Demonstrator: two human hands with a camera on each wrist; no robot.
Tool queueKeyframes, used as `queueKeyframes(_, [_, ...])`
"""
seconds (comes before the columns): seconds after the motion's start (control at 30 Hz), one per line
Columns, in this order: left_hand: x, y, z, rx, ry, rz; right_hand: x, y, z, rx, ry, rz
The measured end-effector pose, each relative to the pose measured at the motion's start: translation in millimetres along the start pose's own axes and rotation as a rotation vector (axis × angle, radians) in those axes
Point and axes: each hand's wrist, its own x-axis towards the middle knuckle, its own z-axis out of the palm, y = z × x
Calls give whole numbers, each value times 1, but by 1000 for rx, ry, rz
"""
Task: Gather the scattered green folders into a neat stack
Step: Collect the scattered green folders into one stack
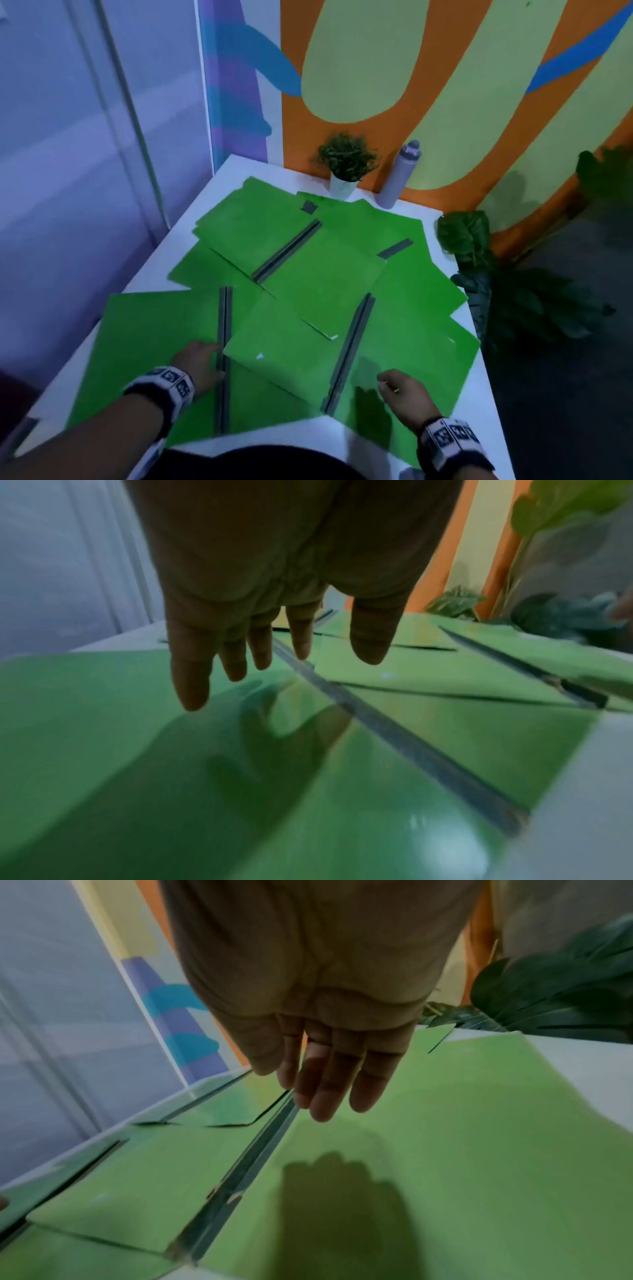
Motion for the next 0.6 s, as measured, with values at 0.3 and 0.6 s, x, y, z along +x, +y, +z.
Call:
queueKeyframes(0.3, [-10, -29, 28, 159, -35, -88, 30, -34, 50, -200, -105, 37])
queueKeyframes(0.6, [-7, -45, 16, 146, 81, -137, 31, -20, 44, -302, -42, 103])
